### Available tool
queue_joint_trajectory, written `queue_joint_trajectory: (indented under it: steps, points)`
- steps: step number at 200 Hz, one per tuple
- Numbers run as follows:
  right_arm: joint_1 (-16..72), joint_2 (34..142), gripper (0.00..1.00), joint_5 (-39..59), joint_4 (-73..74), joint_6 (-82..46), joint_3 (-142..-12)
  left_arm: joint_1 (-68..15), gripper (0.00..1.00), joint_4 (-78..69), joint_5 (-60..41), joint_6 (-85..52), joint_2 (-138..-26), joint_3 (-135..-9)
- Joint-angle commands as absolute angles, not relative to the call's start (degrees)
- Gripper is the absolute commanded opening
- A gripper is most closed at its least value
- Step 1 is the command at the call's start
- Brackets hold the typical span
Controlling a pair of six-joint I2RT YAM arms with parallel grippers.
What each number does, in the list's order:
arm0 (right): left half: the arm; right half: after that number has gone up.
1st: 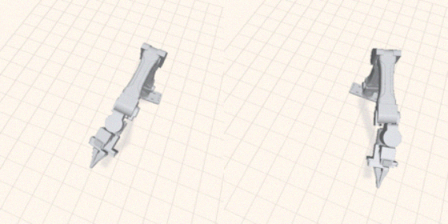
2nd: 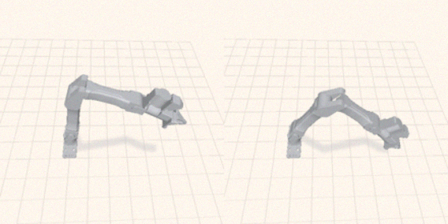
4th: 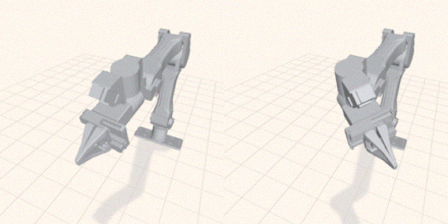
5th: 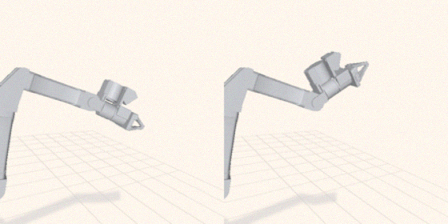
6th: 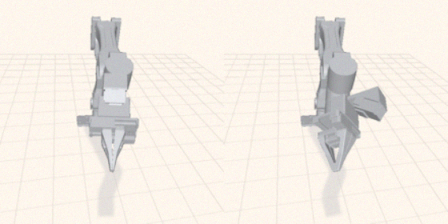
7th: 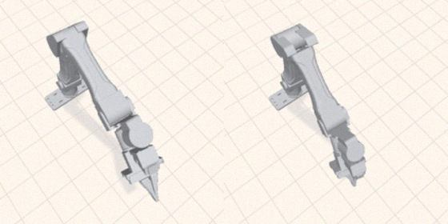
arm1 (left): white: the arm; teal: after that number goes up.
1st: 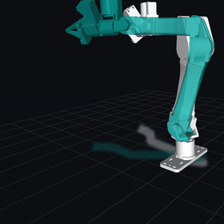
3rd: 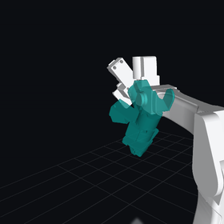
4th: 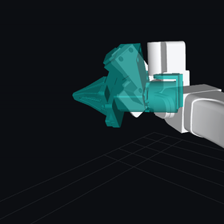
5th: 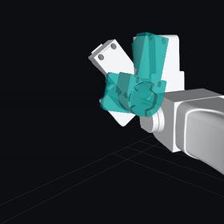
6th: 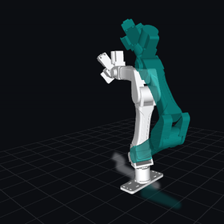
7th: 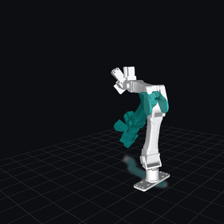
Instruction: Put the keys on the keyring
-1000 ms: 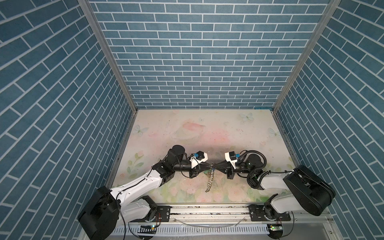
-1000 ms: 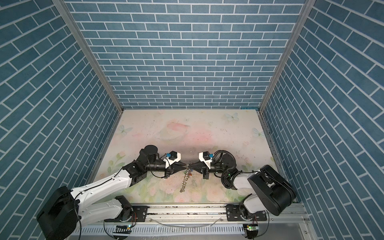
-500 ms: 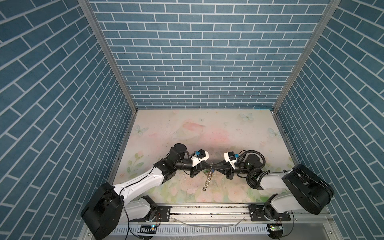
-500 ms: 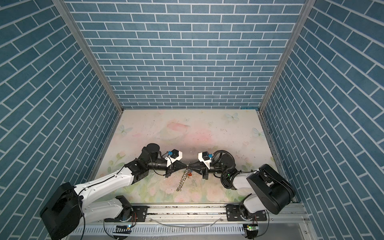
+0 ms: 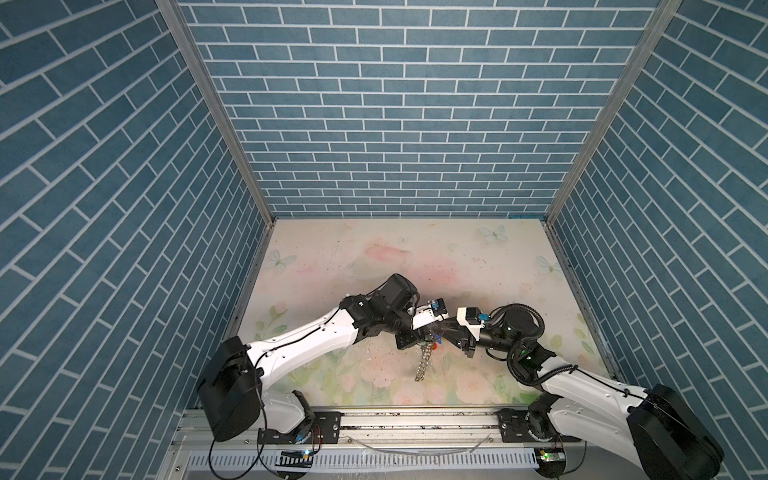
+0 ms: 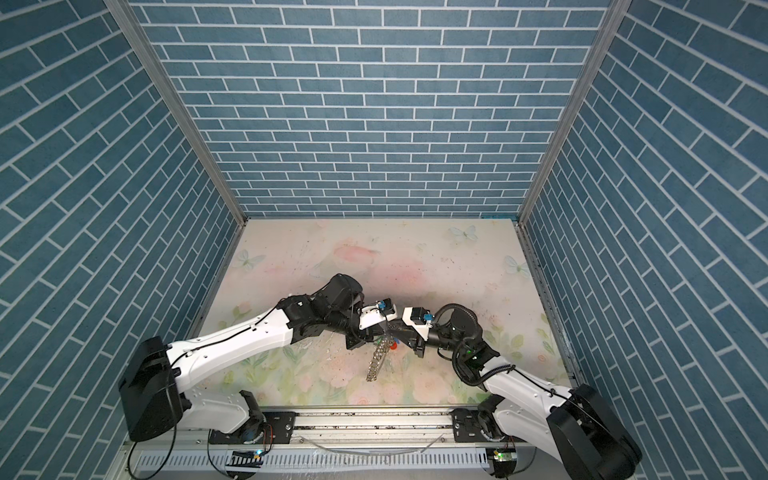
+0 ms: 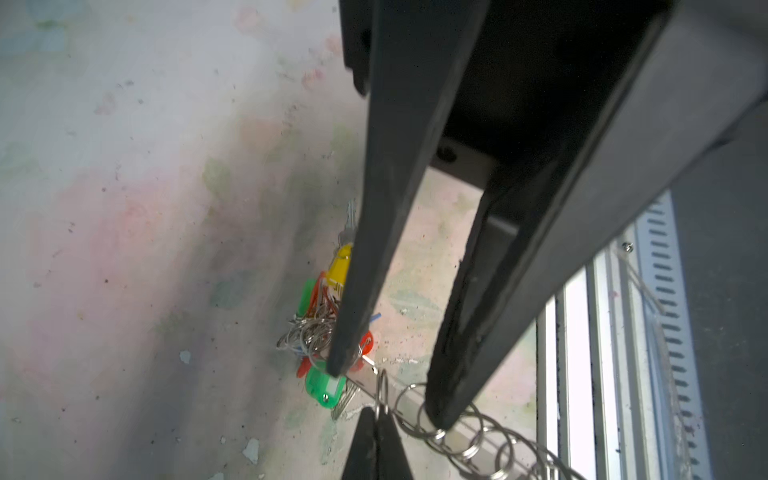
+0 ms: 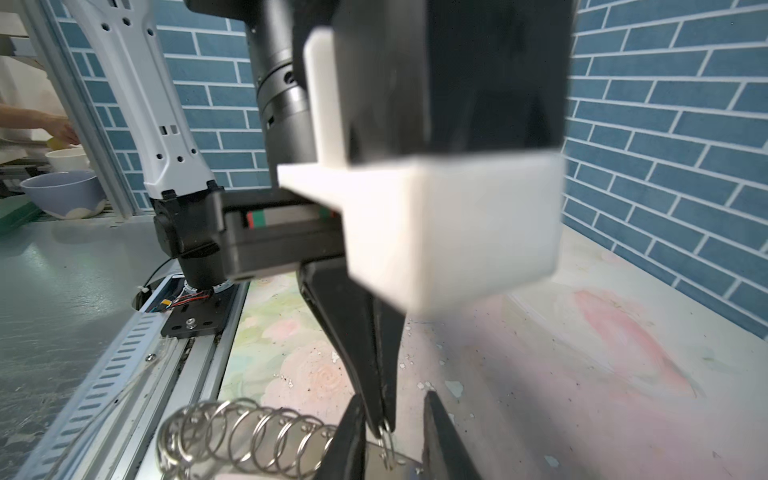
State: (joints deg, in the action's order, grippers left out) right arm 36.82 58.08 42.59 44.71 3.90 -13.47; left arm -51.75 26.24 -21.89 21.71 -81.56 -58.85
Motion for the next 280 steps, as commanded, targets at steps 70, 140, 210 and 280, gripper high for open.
queue_joint_trajectory:
  steps: [70,140,210,280]
  points:
    - [36.8,56.7,0.21,43.5,48.6,-5.9,-6.9,-53.1,0.00,28.2,-25.7,23.8,-82.0,-57.2]
    - [36.9,65.8,0.16,51.8,57.1,-7.6,-8.5,-53.1,0.00,29.2,-26.8,24.5,-82.7,-58.4]
    - [37.8,68.7,0.17,53.2,56.7,-7.2,-9.5,-53.1,0.00,30.3,-28.1,25.3,-83.0,-60.5]
    - [38.7,72.7,0.13,52.9,61.4,-8.4,-10.0,-53.1,0.00,30.3,-29.7,25.6,-83.0,-60.7]
